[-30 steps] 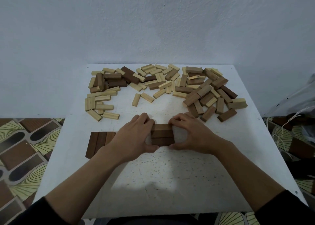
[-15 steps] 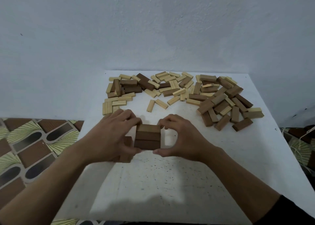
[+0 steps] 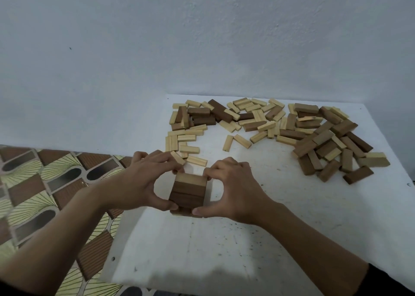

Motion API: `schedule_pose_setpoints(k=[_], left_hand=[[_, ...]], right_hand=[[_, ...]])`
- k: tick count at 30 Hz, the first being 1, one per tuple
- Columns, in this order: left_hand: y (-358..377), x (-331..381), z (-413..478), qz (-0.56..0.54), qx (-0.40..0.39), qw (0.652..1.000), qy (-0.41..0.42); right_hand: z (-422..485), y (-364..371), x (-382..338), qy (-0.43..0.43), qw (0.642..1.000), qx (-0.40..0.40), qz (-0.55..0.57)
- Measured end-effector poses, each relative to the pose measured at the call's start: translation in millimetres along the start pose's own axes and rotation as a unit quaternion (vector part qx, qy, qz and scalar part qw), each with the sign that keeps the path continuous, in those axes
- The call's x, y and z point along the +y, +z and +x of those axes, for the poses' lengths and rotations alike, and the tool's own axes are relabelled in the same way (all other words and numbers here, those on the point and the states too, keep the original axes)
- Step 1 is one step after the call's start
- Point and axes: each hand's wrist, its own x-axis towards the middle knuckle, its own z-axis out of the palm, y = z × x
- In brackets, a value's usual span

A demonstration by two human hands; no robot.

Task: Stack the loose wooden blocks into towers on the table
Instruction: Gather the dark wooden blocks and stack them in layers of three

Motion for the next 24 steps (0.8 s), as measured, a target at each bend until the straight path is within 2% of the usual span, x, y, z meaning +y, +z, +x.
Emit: schedule_pose_setpoints(k=[24], left_hand=[[27.0,-8.9,-8.6,-0.068,0.029,0.997,-0.030]], right_hand=[[-9.5,16.7,1.3,-0.007,1.000,0.008,-0.017]])
